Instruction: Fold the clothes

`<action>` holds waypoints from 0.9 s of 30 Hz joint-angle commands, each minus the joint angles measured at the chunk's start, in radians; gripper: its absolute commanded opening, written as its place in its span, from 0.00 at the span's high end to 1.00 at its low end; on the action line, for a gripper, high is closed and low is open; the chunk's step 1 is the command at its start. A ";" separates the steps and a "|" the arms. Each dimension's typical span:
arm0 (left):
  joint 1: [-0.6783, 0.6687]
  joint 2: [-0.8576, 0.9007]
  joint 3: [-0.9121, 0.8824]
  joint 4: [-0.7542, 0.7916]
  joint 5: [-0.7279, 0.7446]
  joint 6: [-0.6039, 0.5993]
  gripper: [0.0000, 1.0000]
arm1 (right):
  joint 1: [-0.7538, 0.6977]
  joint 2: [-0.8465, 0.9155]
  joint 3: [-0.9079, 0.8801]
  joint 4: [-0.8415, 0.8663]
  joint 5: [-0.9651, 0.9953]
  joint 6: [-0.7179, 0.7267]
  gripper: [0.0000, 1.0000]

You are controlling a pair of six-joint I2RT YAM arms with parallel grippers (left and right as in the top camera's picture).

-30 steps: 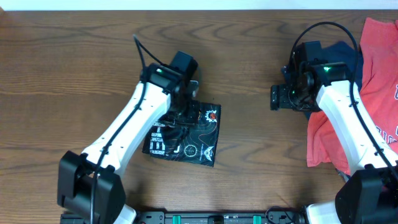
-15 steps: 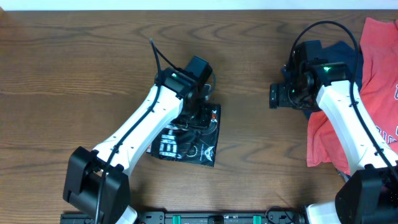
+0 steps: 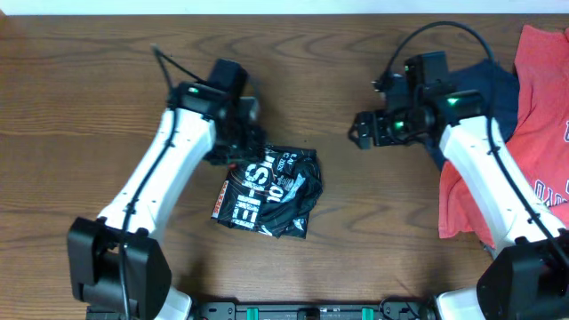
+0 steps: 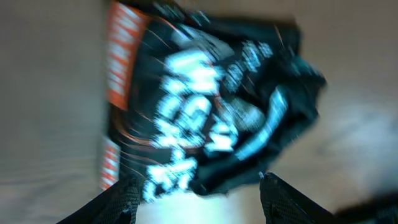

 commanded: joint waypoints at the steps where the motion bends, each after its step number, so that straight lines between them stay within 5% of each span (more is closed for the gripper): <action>1: 0.052 -0.008 0.001 0.043 -0.042 0.022 0.37 | 0.081 0.017 0.000 0.018 -0.125 -0.051 0.11; 14: 0.055 0.106 -0.141 0.127 -0.042 0.023 0.38 | 0.294 0.227 0.000 0.018 0.108 0.071 0.37; 27: 0.055 0.134 -0.215 0.259 -0.049 0.034 0.29 | 0.308 0.275 0.000 0.067 0.126 0.105 0.41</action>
